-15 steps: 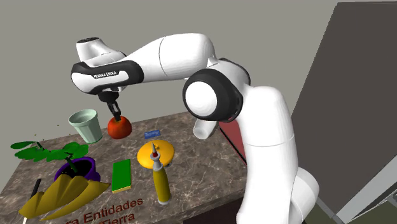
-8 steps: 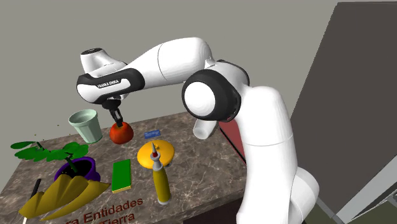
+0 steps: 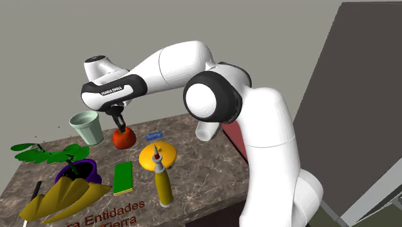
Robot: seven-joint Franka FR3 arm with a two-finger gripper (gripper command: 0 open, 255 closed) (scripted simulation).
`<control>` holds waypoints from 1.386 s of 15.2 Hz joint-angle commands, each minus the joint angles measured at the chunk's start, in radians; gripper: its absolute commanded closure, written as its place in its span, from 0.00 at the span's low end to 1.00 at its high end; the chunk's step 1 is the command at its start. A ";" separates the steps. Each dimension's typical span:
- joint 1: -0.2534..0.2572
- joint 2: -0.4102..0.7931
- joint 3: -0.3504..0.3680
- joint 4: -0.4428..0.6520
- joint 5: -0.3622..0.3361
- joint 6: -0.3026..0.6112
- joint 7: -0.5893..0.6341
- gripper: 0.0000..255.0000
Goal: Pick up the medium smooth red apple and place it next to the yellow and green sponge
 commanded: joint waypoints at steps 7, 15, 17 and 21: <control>0.000 0.001 0.000 0.001 0.000 0.000 0.000 0.00; 0.002 -0.038 0.012 0.071 0.021 -0.105 -0.015 0.00; 0.002 -0.038 0.012 0.071 0.021 -0.105 -0.015 0.00; 0.002 -0.038 0.012 0.071 0.021 -0.105 -0.015 0.00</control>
